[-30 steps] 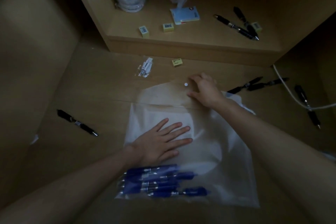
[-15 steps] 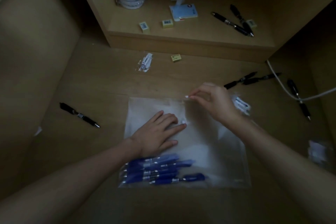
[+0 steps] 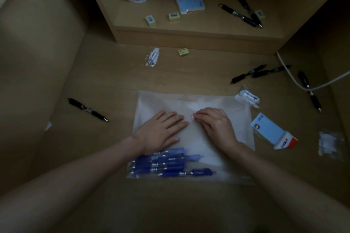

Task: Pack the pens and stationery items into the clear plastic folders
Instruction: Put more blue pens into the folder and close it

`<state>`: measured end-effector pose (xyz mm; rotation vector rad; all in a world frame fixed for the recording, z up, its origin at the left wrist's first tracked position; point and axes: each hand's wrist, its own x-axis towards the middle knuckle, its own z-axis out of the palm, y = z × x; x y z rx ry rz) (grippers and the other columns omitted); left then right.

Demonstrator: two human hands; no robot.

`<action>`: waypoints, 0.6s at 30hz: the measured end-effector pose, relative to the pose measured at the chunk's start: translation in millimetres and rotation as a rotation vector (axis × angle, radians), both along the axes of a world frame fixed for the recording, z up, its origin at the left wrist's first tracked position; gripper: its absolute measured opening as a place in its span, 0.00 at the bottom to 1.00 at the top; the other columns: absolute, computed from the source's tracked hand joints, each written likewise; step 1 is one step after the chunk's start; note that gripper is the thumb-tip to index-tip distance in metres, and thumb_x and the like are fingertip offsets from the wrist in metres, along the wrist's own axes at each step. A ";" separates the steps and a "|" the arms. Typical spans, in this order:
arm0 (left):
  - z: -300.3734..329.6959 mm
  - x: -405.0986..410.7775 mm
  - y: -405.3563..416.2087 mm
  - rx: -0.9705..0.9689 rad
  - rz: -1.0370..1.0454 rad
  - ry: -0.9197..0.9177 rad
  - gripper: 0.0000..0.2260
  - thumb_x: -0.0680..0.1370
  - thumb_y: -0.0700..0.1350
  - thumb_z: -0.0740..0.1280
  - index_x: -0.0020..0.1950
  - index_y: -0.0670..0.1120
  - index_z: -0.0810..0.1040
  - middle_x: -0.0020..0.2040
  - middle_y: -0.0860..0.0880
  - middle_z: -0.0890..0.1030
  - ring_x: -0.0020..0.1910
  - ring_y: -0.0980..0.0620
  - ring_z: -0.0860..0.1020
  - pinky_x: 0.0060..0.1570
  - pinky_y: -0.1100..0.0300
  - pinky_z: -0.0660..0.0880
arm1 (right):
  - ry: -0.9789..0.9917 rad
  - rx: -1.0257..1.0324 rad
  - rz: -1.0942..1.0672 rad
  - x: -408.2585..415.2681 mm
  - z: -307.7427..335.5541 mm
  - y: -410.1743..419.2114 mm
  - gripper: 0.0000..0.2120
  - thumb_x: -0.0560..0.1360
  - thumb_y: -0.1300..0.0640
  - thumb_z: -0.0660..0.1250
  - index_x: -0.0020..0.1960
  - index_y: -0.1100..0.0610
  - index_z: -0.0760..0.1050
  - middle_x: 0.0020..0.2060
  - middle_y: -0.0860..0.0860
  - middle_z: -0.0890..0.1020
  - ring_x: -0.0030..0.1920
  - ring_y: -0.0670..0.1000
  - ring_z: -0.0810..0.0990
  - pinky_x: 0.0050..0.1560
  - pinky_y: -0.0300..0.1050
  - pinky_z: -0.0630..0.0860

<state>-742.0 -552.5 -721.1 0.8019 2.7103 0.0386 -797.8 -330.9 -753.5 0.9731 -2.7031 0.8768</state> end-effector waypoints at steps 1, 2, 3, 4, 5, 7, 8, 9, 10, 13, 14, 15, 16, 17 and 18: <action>-0.2 0.9 0.6 -0.021 -0.001 0.058 0.26 0.80 0.59 0.47 0.74 0.51 0.66 0.64 0.43 0.74 0.64 0.45 0.70 0.66 0.52 0.62 | 0.025 -0.008 0.004 0.7 -2.9 0.3 0.12 0.75 0.57 0.62 0.49 0.59 0.83 0.44 0.53 0.84 0.47 0.51 0.78 0.52 0.41 0.68; -1.8 2.0 1.4 -0.030 0.003 0.116 0.25 0.79 0.58 0.50 0.71 0.51 0.71 0.56 0.43 0.76 0.56 0.46 0.73 0.59 0.53 0.65 | 0.047 -0.007 0.011 1.3 -6.0 0.8 0.12 0.74 0.57 0.63 0.49 0.59 0.83 0.44 0.53 0.84 0.48 0.51 0.78 0.52 0.41 0.68; -2.6 2.5 2.4 -0.035 0.001 0.159 0.24 0.78 0.58 0.51 0.69 0.51 0.73 0.52 0.44 0.76 0.51 0.46 0.73 0.54 0.53 0.64 | 0.066 -0.003 0.015 1.7 -8.8 1.6 0.11 0.74 0.58 0.63 0.49 0.59 0.83 0.45 0.54 0.84 0.48 0.51 0.77 0.52 0.42 0.68; -3.5 3.0 3.4 -0.045 -0.008 0.168 0.24 0.78 0.58 0.52 0.67 0.51 0.75 0.50 0.44 0.76 0.50 0.46 0.72 0.52 0.54 0.63 | 0.085 0.001 0.016 2.1 -11.7 2.4 0.11 0.74 0.58 0.64 0.50 0.59 0.83 0.45 0.54 0.84 0.49 0.51 0.77 0.53 0.42 0.68; -3.9 3.1 4.3 -0.046 -0.021 0.191 0.23 0.77 0.58 0.52 0.66 0.51 0.75 0.51 0.44 0.76 0.51 0.46 0.71 0.52 0.53 0.63 | 0.103 0.001 0.015 2.4 -14.1 3.4 0.10 0.74 0.58 0.64 0.50 0.60 0.83 0.46 0.54 0.83 0.49 0.52 0.77 0.53 0.43 0.68; -4.2 1.9 4.8 -0.042 -0.044 0.201 0.22 0.77 0.59 0.52 0.64 0.51 0.75 0.57 0.43 0.77 0.57 0.44 0.71 0.59 0.49 0.67 | 0.127 -0.001 0.015 3.5 -17.1 4.5 0.10 0.75 0.59 0.64 0.50 0.60 0.83 0.46 0.55 0.83 0.48 0.53 0.78 0.52 0.43 0.69; -2.8 0.9 5.0 -0.045 -0.038 0.174 0.23 0.78 0.59 0.51 0.66 0.51 0.73 0.62 0.42 0.76 0.63 0.43 0.71 0.65 0.48 0.67 | 0.134 -0.003 0.014 4.1 -17.9 4.5 0.10 0.75 0.58 0.64 0.50 0.60 0.83 0.46 0.55 0.83 0.48 0.53 0.78 0.52 0.43 0.69; -1.7 0.1 5.2 -0.062 -0.030 0.108 0.26 0.78 0.60 0.48 0.70 0.51 0.69 0.68 0.42 0.72 0.68 0.43 0.68 0.69 0.46 0.62 | 0.141 -0.006 0.011 4.6 -18.4 4.7 0.10 0.75 0.58 0.64 0.50 0.60 0.83 0.46 0.55 0.83 0.49 0.53 0.78 0.52 0.43 0.69; -0.4 -0.4 6.2 -0.071 -0.027 0.045 0.29 0.78 0.61 0.44 0.75 0.51 0.60 0.74 0.43 0.64 0.74 0.44 0.62 0.72 0.47 0.52 | 0.148 -0.011 0.008 5.1 -18.7 4.8 0.10 0.75 0.59 0.63 0.50 0.60 0.83 0.46 0.55 0.83 0.49 0.53 0.77 0.52 0.43 0.69; -8.3 0.8 5.4 -0.064 -0.014 -0.007 0.31 0.74 0.66 0.30 0.74 0.54 0.37 0.79 0.48 0.45 0.77 0.48 0.44 0.70 0.52 0.32 | 0.175 -0.020 0.010 6.9 -19.4 5.4 0.10 0.75 0.59 0.64 0.50 0.60 0.83 0.46 0.55 0.83 0.49 0.52 0.77 0.52 0.43 0.69; -9.8 1.6 5.6 -0.050 -0.012 0.008 0.31 0.74 0.65 0.28 0.74 0.54 0.37 0.79 0.48 0.45 0.77 0.48 0.44 0.70 0.52 0.32 | 0.181 -0.020 0.013 7.0 -19.9 5.7 0.10 0.75 0.59 0.64 0.50 0.60 0.83 0.46 0.55 0.83 0.50 0.52 0.76 0.51 0.43 0.69; -10.4 1.8 5.8 -0.038 -0.008 0.024 0.31 0.74 0.65 0.28 0.75 0.54 0.38 0.79 0.49 0.46 0.77 0.48 0.45 0.70 0.52 0.32 | 0.185 -0.020 0.016 6.8 -20.1 5.7 0.10 0.75 0.59 0.64 0.50 0.60 0.83 0.46 0.55 0.83 0.50 0.52 0.76 0.52 0.43 0.69; -11.3 1.6 5.5 -0.031 -0.004 0.016 0.31 0.74 0.65 0.29 0.74 0.55 0.37 0.79 0.49 0.45 0.77 0.49 0.44 0.70 0.53 0.32 | 0.187 -0.020 0.019 6.6 -20.7 5.7 0.10 0.75 0.60 0.64 0.50 0.60 0.82 0.47 0.55 0.83 0.50 0.52 0.76 0.52 0.43 0.69; -11.8 1.3 5.2 -0.025 -0.002 0.003 0.31 0.74 0.66 0.30 0.74 0.55 0.36 0.79 0.50 0.43 0.77 0.50 0.42 0.70 0.54 0.31 | 0.187 -0.021 0.022 6.6 -21.4 5.9 0.10 0.75 0.60 0.64 0.50 0.60 0.82 0.47 0.55 0.83 0.50 0.52 0.76 0.52 0.43 0.69; -12.8 1.3 5.2 -0.014 0.002 -0.007 0.30 0.74 0.66 0.32 0.74 0.56 0.36 0.78 0.50 0.42 0.77 0.50 0.41 0.69 0.54 0.31 | 0.185 -0.021 0.024 6.5 -22.3 6.1 0.10 0.75 0.60 0.64 0.50 0.60 0.82 0.47 0.55 0.83 0.50 0.52 0.76 0.53 0.44 0.69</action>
